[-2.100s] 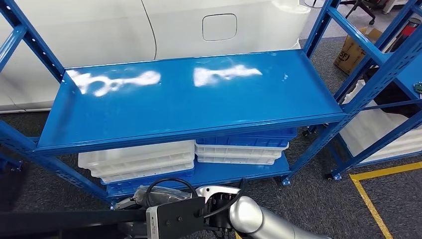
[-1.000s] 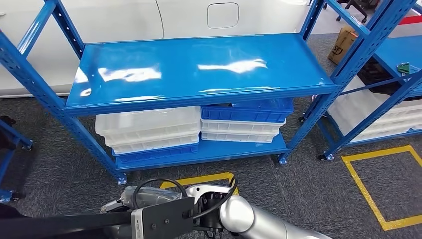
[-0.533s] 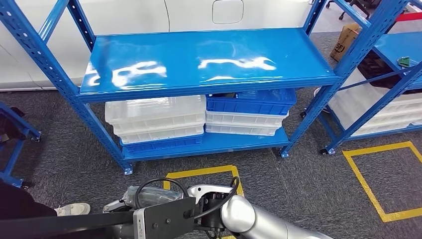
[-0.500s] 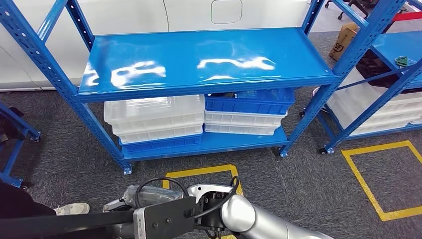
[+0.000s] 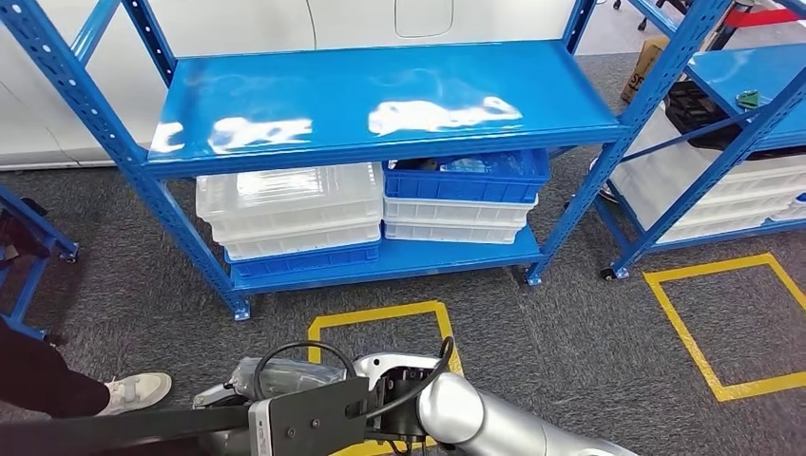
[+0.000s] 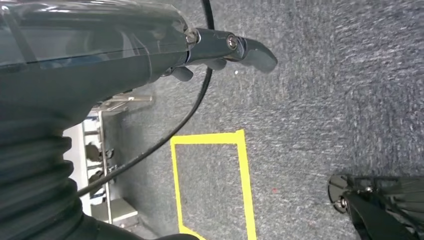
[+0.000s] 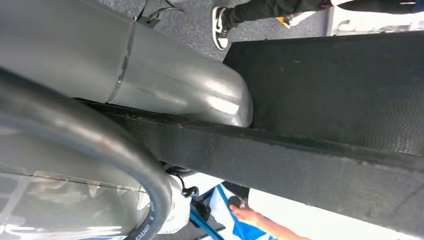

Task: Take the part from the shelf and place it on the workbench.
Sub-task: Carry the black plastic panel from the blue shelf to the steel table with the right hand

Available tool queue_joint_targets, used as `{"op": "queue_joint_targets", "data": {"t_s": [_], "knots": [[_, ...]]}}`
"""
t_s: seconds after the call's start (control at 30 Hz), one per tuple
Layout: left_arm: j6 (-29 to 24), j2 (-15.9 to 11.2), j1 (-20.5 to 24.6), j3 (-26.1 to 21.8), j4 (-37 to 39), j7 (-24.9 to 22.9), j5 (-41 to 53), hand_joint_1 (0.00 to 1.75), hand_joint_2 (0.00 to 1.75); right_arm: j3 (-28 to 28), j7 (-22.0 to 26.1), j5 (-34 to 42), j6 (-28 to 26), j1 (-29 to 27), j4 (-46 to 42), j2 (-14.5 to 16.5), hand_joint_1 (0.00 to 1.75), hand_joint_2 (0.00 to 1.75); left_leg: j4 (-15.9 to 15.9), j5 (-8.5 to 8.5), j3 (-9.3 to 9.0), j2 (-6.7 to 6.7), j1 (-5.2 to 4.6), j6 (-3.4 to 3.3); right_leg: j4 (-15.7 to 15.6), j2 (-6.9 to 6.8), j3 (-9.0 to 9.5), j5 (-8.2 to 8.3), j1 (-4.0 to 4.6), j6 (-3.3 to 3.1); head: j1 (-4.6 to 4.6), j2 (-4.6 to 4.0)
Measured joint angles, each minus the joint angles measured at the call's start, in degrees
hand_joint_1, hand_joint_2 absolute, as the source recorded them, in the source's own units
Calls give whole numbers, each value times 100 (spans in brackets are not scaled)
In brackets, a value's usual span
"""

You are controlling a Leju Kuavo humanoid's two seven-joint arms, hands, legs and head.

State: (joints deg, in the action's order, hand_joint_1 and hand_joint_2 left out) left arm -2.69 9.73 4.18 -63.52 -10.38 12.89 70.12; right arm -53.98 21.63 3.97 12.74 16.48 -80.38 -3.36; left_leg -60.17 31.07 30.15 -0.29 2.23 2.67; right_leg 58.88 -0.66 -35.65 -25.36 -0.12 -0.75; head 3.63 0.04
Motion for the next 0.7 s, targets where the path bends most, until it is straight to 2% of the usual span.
{"op": "queue_joint_targets", "data": {"t_s": [0.07, 0.1, 0.13, 0.2, 0.23, 0.27, 0.3, 0.33, 0.37, 0.43, 0.47, 0.5, 0.6, 0.63, 0.67, 0.7], "knots": [[2, 3, -8, -1, 1, -1, 0, 0, 175, -7, 0, -1, 0, -1, 2, -5, 175, 0, -9, -37, 68, -12, -8, -104, 31, 0, -42, 46, 0, 58, 13, 0], [1, 4, -9, -2, 1, -3, 0, 0, 175, -9, 1, -1, -1, -1, 3, -9, 175, 0, -13, -71, 103, -9, -8, -161, 63, 2, -74, 9, -12, 84, 16, 0], [1, 6, -9, -2, 0, -4, 0, 0, 175, -9, 1, -1, -2, -1, 4, -12, 175, 0, -9, -113, 147, -3, -5, -217, 177, 5, -131, -113, -27, 108, 23, 0], [-3, 7, -8, -2, -1, -4, 0, 0, 175, -11, 2, -1, -2, -1, 5, -20, 175, 0, -7, -203, 260, 9, -3, -291, 752, 9, -347, -575, -49, 136, 39, 0], [-5, 7, -9, -2, -2, -4, 0, 0, 175, -13, 1, -1, -2, -1, 7, -26, 175, 0, -9, -245, 318, 13, -8, -303, 1143, 10, -472, -806, -54, 142, 48, 0], [-7, 7, -11, -2, -2, -4, 0, 0, 175, -15, 1, -1, -2, -2, 9, -32, 175, 0, -12, -284, 372, 18, -13, -303, 1466, 10, -557, -956, -57, 146, 49, 0], [-9, 7, -12, -3, -2, -4, 0, 0, 175, -16, 1, -1, -2, -2, 11, -39, 175, 0, -13, -322, 422, 21, -19, -301, 1623, 10, -557, -998, -57, 145, 48, 0], [-11, 7, -11, -3, -2, -4, 0, 0, 175, -18, 0, -1, -2, -2, 14, -45, 175, 0, -14, -356, 466, 21, -24, -295, 1558, 10, -448, -937, -57, 140, 48, 0], [-14, 7, -11, -3, -2, -4, 0, 0, 175, -18, -1, -1, -2, -1, 16, -49, 175, 0, -14, -388, 500, 18, -28, -286, 1269, 10, -225, -804, -54, 126, 48, 0], [-17, 8, -10, -2, -1, -4, 1, 0, 175, -17, 0, -1, -2, 8, 16, -52, 175, 0, -13, -444, 545, 10, -37, -248, 404, 12, 353, -574, -27, 75, 48, 0], [-17, 9, -10, -2, -1, -4, 2, 0, 175, -16, 2, -1, -3, 13, 16, -52, 175, 0, -6, -475, 557, 7, -37, -213, 83, 15, 552, -517, -5, 57, 49, 0], [-19, 10, -9, -2, -1, -4, 3, 0, 175, -16, 2, -1, -4, 18, 16, -52, 175, 0, 3, -506, 566, 9, -32, -173, -95, 17, 650, -507, 20, 45, 51, 0], [-22, 10, -11, -2, -1, -4, 4, 0, 175, -18, 1, -1, -5, 23, 16, -52, 175, 0, 27, -568, 589, 19, -16, -52, -175, 15, 610, -431, 41, 15, 52, 0], [-22, 9, -11, -2, 0, -3, 4, 0, 175, -20, 1, 0, -4, 26, 16, -50, 175, 0, -56, -476, 629, 22, -20, -33, -198, 9, 584, -381, 31, -22, 49, 0], [-23, 7, -12, -2, 0, -3, 4, 0, 175, -21, 1, 1, -4, 30, 16, -47, 175, 0, -246, -302, 701, 23, -27, -23, -221, 2, 549, -330, 21, -64, 44, 0], [-23, 5, -13, -3, 0, -3, 4, 0, 175, -23, -1, 1, -4, 32, 16, -45, 175, 0, -557, -53, 808, 25, -30, -26, -228, -4, 510, -286, 20, -104, 39, 0]]}}
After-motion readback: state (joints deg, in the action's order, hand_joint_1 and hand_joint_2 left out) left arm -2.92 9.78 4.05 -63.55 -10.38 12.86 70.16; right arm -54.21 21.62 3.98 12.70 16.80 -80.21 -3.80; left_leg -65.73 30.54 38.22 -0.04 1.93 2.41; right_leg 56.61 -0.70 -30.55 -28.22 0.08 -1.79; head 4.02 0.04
